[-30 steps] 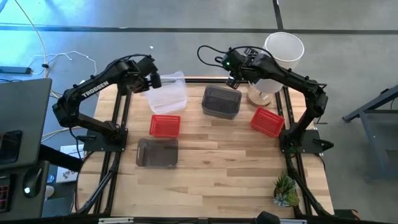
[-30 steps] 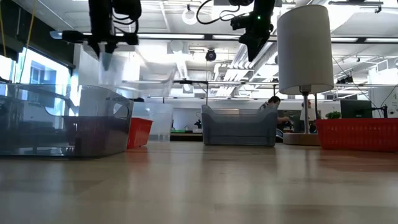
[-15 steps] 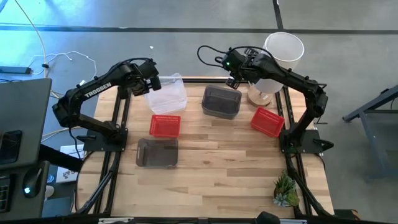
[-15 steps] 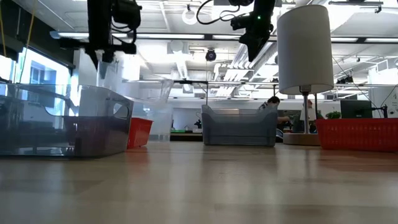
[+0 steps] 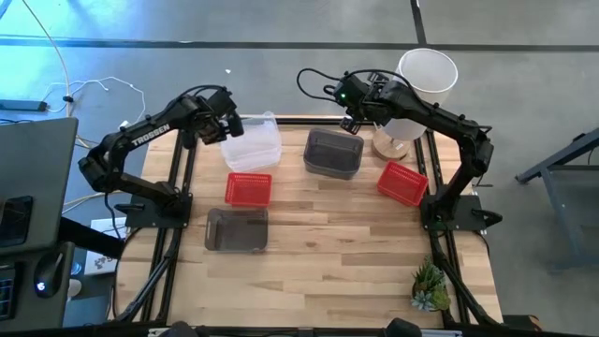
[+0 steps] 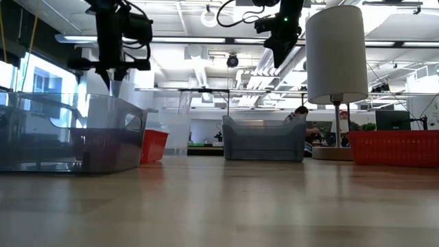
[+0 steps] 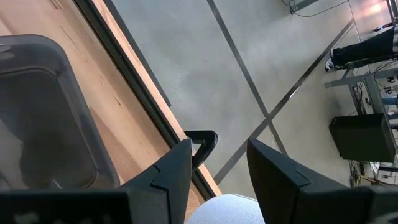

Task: Stack baskets by color
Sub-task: Stack the bottom transparent bin on the top transparent bin

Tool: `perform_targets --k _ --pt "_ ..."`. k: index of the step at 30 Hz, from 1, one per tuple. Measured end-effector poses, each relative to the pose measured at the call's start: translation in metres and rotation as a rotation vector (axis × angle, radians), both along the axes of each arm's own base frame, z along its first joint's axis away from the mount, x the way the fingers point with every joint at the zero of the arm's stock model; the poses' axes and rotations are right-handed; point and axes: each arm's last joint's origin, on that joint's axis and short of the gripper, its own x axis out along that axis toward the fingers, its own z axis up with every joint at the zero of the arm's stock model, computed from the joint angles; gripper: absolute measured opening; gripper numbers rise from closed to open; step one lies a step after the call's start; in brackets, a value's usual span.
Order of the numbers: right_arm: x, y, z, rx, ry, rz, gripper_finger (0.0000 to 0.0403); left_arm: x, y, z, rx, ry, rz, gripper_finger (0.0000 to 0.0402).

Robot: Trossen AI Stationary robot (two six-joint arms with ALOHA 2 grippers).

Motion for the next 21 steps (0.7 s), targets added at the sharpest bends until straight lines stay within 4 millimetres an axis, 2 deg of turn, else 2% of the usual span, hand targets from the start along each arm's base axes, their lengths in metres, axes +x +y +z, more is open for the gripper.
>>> perform_targets --k 9,16,21 --pt "0.0000 0.0000 0.0000 0.000 0.000 0.000 0.0142 -0.0057 0.0041 -0.0037 -0.007 0.011 -0.030 0.0011" --pt "0.0002 0.0002 -0.0002 0.009 -0.011 -0.002 0.0142 -0.0058 0.0041 -0.0037 -0.005 0.014 -0.029 0.0055" --pt "0.0029 0.0030 -0.0021 0.125 -0.068 0.073 0.0142 -0.0087 0.0062 -0.0038 -0.013 0.029 -0.110 0.0088"
